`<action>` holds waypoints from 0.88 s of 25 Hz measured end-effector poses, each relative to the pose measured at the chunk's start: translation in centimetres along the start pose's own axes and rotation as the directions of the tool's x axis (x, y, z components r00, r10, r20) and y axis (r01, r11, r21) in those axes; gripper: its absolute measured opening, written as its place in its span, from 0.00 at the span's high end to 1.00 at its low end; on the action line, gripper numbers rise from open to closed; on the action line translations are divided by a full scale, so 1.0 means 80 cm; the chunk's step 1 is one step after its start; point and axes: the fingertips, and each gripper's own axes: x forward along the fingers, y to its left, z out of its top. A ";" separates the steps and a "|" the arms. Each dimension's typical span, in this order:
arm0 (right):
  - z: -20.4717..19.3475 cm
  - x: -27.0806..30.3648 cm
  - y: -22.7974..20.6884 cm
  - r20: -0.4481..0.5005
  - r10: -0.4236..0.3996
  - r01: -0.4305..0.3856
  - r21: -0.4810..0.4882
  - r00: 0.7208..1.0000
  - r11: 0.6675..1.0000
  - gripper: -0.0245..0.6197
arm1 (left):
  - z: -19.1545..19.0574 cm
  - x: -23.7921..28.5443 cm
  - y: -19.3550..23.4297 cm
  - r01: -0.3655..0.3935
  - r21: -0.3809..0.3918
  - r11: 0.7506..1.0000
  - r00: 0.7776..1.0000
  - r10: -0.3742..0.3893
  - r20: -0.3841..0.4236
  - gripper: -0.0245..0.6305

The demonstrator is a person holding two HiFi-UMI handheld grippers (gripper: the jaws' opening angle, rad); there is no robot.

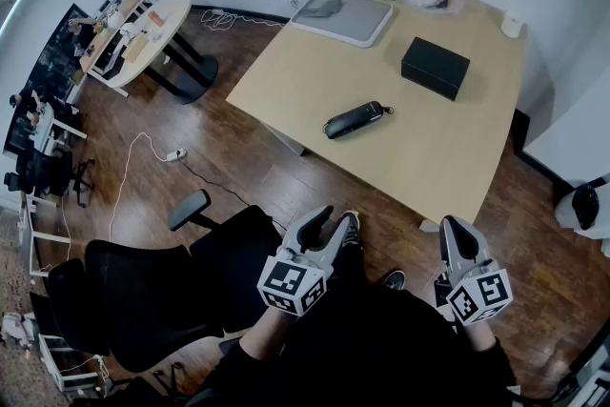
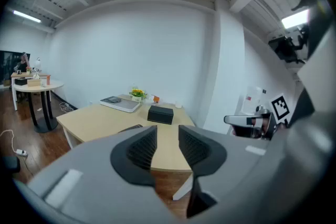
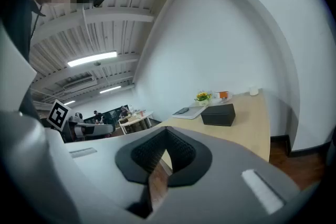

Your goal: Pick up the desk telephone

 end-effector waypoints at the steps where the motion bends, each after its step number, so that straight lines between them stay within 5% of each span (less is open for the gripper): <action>1: 0.002 0.012 -0.002 0.001 -0.004 0.004 -0.003 1.000 1.000 0.96 | 0.004 0.012 0.014 0.005 0.031 1.000 1.000 -0.005 -0.004 0.77; 7: 0.024 0.087 -0.017 0.004 -0.074 0.074 -0.028 0.997 0.997 0.96 | 0.039 0.092 0.098 0.063 0.256 0.965 0.998 -0.054 -0.040 0.57; 13: 0.067 0.185 -0.032 0.002 -0.162 0.161 -0.061 0.987 0.985 0.96 | 0.060 0.219 0.182 0.197 0.322 0.926 0.977 -0.157 -0.148 0.48; 15: 0.076 0.217 -0.032 -0.002 -0.180 0.180 -0.068 0.984 0.981 0.96 | 0.026 0.262 0.205 0.266 0.337 0.903 0.947 -0.179 -0.267 0.42; 18: 0.085 0.256 -0.026 -0.013 -0.198 0.197 -0.077 0.980 0.977 0.96 | -0.041 0.312 0.228 0.385 0.387 0.838 0.867 -0.184 -0.463 0.37; 22: 0.088 0.294 -0.020 -0.055 -0.192 0.186 -0.093 0.980 0.978 0.96 | -0.104 0.356 0.241 0.496 0.431 0.754 0.775 -0.160 -0.612 0.37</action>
